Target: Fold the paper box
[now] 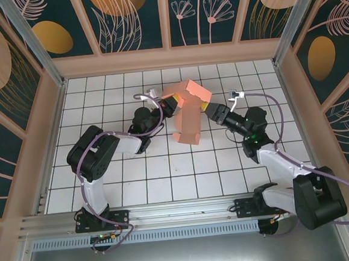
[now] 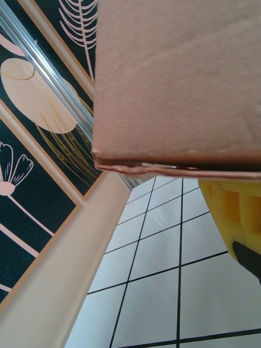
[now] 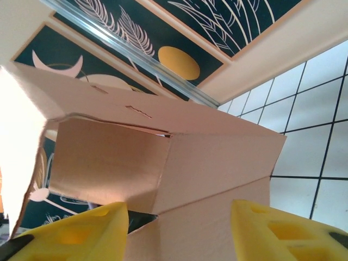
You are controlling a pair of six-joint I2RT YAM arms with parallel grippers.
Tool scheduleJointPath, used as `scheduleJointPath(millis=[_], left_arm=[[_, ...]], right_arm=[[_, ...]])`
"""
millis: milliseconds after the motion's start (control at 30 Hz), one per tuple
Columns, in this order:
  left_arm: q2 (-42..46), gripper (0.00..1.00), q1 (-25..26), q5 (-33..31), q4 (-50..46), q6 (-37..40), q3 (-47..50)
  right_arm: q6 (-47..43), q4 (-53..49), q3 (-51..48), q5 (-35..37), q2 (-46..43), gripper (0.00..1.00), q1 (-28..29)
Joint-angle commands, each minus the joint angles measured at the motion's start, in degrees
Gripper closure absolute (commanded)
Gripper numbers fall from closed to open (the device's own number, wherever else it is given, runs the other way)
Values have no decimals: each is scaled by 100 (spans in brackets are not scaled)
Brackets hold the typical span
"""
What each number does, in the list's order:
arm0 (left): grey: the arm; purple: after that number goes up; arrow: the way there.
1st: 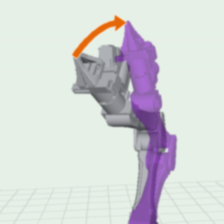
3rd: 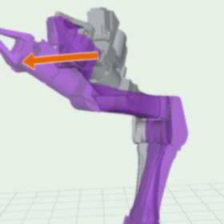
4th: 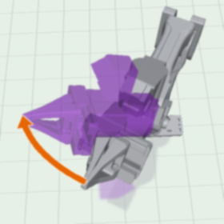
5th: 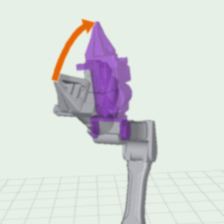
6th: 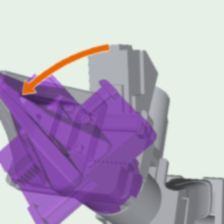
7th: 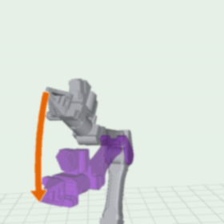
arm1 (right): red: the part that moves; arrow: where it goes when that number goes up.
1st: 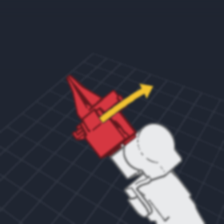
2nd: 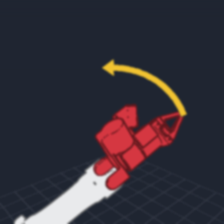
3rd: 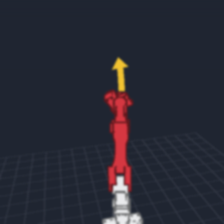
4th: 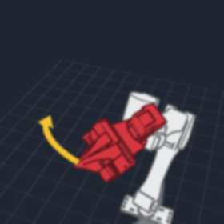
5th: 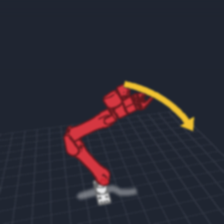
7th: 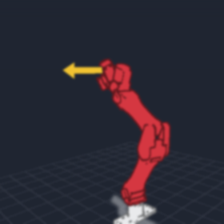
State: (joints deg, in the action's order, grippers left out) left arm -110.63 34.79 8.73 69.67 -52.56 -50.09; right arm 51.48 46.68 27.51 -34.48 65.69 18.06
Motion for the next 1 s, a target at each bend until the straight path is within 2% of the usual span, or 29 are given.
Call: scheduleJointPath(millis=[0, 300, 400, 567, 633, 833, 967], left_arm=[[-88, 100, -18, 121, 243, 187, 7], [-74, 100, -18, 17, 232, 267, 69], [-71, 100, -17, -75, 135, 416, 103], [-41, 100, -23, -275, 20, 650, 210], [-78, 100, -16, -249, 53, 617, 226], [-163, 100, -18, -172, 135, 545, 203], [-183, 100, -22, -134, 151, 518, 192]], right_arm=[[-57, -154, 287, 139, 102, 54, 85], [-93, -494, 312, 366, 52, 79, 103], [-193, -783, 377, 504, -47, 79, 102], [-238, -771, 355, 655, -178, 63, 91], [-159, -530, 264, 720, -210, 62, 87], [191, 183, 86, 737, -113, 62, 59], [196, 72, 169, 698, 28, 71, 86]])
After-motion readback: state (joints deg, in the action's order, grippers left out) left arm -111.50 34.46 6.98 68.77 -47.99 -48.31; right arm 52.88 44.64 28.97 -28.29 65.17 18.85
